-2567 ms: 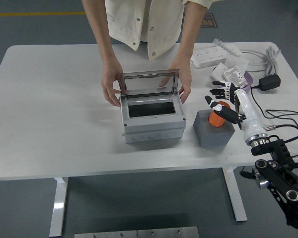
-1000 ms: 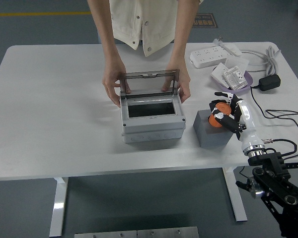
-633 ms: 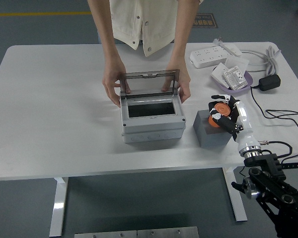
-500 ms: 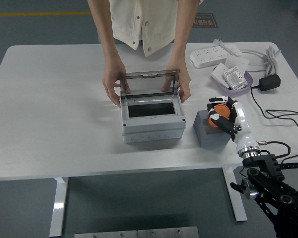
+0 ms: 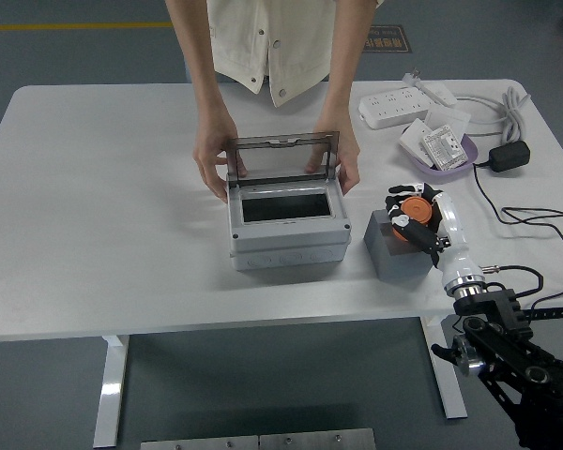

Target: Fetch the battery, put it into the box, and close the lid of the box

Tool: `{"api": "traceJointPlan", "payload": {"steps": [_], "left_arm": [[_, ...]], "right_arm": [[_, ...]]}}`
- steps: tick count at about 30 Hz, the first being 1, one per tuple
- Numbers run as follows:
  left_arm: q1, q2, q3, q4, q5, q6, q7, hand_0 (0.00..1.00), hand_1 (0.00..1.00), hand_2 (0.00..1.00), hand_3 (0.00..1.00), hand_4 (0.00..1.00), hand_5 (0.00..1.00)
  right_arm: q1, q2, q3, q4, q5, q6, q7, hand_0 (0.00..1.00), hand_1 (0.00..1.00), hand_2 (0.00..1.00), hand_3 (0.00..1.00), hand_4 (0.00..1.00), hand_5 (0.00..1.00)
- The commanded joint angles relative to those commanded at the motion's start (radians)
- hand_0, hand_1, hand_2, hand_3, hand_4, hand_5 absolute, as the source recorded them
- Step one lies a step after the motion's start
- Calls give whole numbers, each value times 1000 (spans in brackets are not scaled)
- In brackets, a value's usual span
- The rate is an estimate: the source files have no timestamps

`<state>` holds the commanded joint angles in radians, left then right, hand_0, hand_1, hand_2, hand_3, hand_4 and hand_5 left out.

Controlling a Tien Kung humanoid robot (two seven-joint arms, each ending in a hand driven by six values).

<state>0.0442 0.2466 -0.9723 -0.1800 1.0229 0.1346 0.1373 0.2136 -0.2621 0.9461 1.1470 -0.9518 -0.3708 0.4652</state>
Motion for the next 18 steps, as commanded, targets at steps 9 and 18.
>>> {"api": "traceJointPlan", "payload": {"steps": [9, 18], "left_arm": [[-3, 1, 2, 0, -4, 1, -3, 649, 728, 590, 565, 482, 205], [-5, 2, 25, 0, -31, 3, -11, 649, 728, 590, 565, 476, 199]], "right_arm": [[9, 1, -4, 1, 1, -15, -9, 516, 476, 465, 470, 133, 37], [11, 2, -7, -5, -4, -23, -23, 360, 361, 359, 350, 2, 2]]}}
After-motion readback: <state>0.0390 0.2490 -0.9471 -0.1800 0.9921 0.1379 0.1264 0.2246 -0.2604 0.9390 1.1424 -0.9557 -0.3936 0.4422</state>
